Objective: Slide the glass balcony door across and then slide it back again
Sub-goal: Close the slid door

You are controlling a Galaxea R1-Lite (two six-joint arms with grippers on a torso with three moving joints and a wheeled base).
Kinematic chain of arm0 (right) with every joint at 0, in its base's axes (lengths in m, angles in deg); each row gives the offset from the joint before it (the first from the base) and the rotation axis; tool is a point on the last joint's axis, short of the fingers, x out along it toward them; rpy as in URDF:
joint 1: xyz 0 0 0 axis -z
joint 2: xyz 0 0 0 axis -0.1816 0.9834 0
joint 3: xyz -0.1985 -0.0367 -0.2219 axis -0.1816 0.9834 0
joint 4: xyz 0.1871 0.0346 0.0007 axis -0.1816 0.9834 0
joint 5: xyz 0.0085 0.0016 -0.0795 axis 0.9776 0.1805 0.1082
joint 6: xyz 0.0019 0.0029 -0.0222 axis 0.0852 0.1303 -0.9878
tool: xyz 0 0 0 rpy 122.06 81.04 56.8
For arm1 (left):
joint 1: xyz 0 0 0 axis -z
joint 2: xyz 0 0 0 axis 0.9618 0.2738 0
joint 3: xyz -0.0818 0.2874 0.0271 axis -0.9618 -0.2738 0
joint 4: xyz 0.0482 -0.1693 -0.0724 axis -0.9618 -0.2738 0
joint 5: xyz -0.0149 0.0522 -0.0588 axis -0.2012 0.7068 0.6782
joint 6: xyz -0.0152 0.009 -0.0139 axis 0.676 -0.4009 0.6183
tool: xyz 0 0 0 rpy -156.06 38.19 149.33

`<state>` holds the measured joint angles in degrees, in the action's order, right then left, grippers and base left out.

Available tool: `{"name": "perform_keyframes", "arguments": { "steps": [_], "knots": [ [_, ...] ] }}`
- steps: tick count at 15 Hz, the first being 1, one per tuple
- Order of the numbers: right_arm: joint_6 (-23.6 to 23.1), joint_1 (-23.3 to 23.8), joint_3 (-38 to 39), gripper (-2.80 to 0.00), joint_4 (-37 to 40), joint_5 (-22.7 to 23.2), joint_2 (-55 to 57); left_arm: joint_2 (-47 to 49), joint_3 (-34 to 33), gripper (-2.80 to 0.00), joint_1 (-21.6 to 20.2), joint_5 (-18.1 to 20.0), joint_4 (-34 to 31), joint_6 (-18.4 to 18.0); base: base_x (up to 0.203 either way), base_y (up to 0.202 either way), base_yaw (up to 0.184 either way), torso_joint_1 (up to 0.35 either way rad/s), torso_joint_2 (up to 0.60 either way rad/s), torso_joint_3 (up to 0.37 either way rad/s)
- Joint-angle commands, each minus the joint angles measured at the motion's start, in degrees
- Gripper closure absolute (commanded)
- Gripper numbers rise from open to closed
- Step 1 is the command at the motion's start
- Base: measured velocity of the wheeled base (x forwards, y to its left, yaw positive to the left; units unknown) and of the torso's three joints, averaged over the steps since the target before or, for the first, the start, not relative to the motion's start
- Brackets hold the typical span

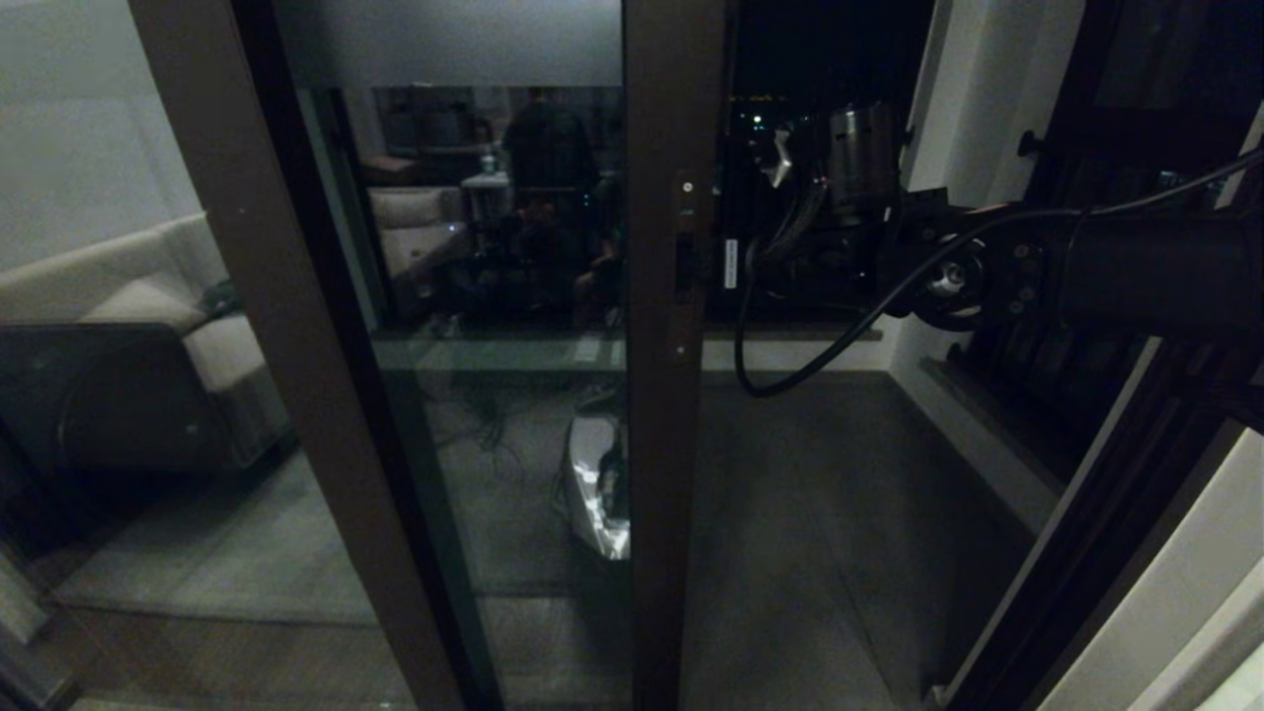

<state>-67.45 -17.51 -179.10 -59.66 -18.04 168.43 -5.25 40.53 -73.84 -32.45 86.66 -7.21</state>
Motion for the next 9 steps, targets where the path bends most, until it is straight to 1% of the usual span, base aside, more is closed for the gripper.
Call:
{"name": "perform_keyframes", "arguments": {
  "steps": [1, 9],
  "knots": [
    [0.1, 0.4, -0.2, -2.80, -0.1, -1.5, 0.6, 0.0, 0.0, 0.00, 0.0, 0.0, 0.0, 0.0, 0.000, 0.000, 0.000, 0.000, 0.00, 0.000],
    [-0.4, 1.4, -0.1, -2.80, -0.1, -2.7, 0.7, 0.0, 0.0, 0.00, 0.0, 0.0, 0.0, 0.0, 0.000, 0.000, 0.000, 0.000, 0.00, 0.000]
  ]
}}
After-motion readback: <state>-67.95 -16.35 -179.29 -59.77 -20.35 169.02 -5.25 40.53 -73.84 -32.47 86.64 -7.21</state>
